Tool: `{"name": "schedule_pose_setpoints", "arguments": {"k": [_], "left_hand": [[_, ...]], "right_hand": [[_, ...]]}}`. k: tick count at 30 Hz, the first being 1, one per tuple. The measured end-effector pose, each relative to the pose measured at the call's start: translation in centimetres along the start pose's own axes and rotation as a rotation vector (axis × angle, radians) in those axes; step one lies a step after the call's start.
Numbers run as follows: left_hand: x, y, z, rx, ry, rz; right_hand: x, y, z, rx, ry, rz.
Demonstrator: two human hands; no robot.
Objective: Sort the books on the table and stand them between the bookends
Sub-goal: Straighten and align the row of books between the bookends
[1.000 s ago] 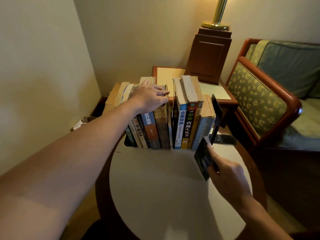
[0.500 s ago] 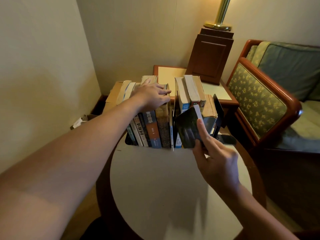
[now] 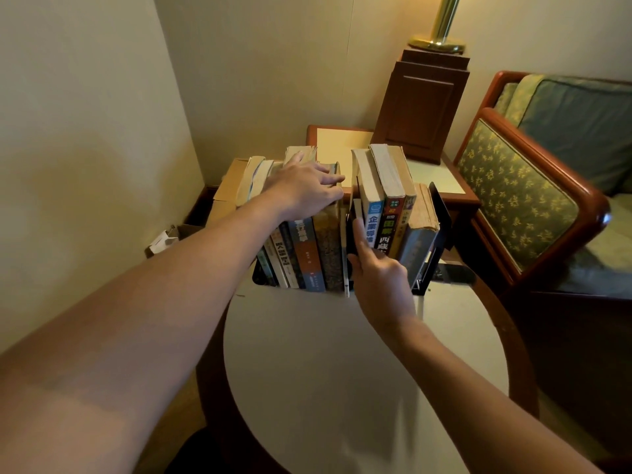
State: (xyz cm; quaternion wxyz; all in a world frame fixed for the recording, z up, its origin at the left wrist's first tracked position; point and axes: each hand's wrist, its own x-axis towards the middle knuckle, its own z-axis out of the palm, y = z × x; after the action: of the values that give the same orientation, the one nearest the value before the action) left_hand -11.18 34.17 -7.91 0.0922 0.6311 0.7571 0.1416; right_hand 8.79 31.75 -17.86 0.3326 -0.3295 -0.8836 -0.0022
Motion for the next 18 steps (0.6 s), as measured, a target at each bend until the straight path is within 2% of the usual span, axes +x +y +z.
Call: {"name": "schedule_pose_setpoints", "arguments": {"k": [4, 11, 18], "left_hand": [[0.1, 0.0, 0.1, -0.012, 0.006, -0.003], [0.3, 0.1, 0.2, 0.004, 0.0, 0.003], [0.2, 0.3, 0.1, 0.018, -0.003, 0.005]], "right_hand": [[0.1, 0.9, -0.1, 0.032, 0.018, 0.049], [-1.1, 1.0, -0.5, 0.024, -0.029, 0.014], [-1.3, 1.4, 0.0, 0.007, 0.06, -0.002]]}}
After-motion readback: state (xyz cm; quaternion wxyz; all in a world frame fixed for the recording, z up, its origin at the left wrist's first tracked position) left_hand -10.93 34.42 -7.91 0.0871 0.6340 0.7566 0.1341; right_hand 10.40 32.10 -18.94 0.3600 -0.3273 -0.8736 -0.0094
